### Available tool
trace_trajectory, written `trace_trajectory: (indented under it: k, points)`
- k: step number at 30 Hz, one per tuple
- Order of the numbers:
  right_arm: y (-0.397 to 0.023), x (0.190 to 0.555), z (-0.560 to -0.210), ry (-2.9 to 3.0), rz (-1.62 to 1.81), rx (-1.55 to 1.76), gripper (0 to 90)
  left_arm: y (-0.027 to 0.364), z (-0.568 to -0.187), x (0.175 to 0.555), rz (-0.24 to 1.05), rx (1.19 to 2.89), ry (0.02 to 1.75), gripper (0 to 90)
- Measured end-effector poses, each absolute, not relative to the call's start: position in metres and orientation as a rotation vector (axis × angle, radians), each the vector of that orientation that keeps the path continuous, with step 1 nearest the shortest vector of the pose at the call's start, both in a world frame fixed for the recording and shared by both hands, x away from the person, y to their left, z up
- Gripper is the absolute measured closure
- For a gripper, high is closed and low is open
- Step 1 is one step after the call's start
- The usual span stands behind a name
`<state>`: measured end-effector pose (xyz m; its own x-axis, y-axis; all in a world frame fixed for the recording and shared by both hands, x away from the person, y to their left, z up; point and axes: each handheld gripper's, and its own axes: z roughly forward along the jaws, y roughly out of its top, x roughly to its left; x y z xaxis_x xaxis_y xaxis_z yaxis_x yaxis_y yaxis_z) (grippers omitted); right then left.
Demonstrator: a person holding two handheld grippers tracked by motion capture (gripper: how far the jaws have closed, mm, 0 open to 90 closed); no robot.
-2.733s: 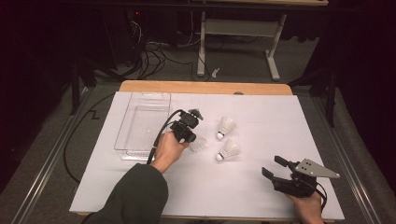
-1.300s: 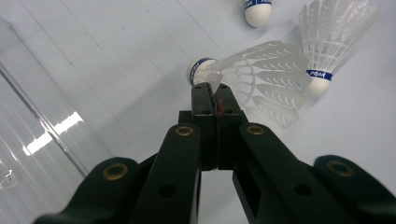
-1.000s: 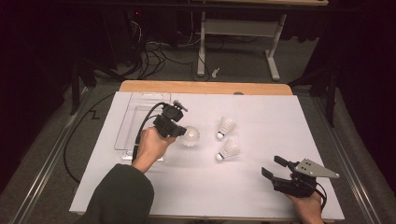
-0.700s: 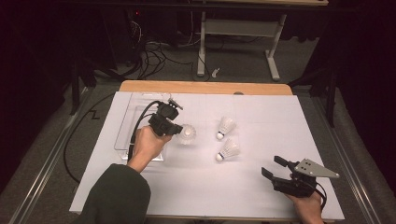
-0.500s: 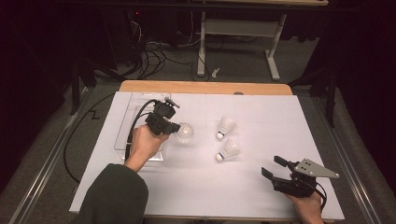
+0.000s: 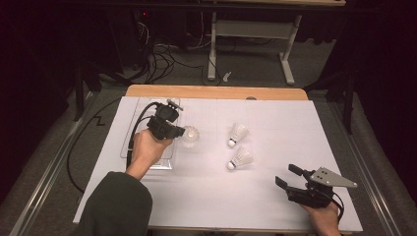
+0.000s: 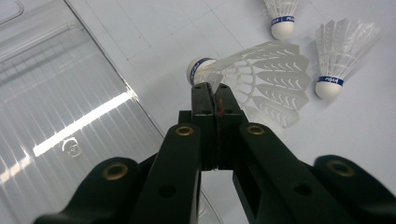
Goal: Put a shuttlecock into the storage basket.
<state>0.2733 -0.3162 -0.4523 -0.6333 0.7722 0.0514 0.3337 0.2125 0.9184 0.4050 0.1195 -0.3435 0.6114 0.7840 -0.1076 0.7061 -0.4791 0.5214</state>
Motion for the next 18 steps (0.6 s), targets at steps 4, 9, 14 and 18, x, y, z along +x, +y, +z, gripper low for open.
trace_trajectory:
  k: [4, 9, 14, 18]
  points:
    - [-0.316, 0.273, -0.452, 2.073, 1.405, 1.025, 30.0, 0.123, -0.342, 0.406, 0.200, 2.306, 1.180, 90.0]
    - [-0.316, 0.273, -0.452, 2.073, 1.405, 1.024, 30.0, 0.127, -0.341, 0.406, 0.209, 2.294, 1.192, 90.0]
    - [-0.316, 0.273, -0.452, 2.073, 1.405, 1.024, 30.0, 0.132, -0.339, 0.407, 0.212, 2.282, 1.203, 90.0]
    - [-0.316, 0.274, -0.452, 2.073, 1.405, 1.023, 30.0, 0.135, -0.338, 0.408, 0.222, 2.276, 1.208, 90.0]
